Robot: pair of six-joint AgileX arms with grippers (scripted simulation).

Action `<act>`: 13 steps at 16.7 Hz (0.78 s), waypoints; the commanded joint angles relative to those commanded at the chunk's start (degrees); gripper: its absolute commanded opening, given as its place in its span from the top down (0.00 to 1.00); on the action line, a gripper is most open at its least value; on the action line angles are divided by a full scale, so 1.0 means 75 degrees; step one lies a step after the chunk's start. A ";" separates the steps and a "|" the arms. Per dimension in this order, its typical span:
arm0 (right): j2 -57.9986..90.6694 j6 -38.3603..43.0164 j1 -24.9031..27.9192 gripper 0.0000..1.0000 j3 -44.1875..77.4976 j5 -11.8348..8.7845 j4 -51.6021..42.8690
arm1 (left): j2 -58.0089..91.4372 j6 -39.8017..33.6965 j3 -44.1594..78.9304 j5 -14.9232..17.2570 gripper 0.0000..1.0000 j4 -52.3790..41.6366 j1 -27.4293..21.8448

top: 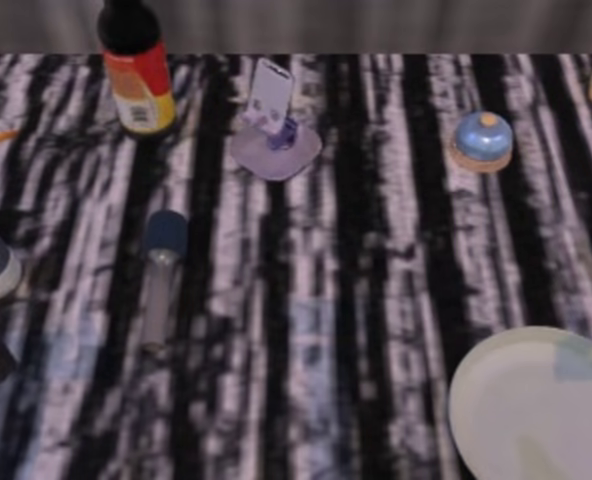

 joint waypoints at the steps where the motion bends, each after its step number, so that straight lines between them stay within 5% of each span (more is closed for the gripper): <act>1: 0.0000 0.0000 0.0000 0.00 0.0000 0.0000 0.0000 | 0.0000 0.0000 0.0000 0.0000 0.00 0.0000 0.0000; 7: 0.0000 0.0000 0.0000 0.00 0.0000 0.0000 0.0000 | 0.1205 -0.0204 0.0930 -0.0052 0.00 -0.0791 -0.0344; 13: 0.0000 0.0000 0.0000 0.00 0.0000 0.0000 0.0000 | 0.5087 -0.0938 0.3512 -0.0174 0.00 -0.2689 -0.1217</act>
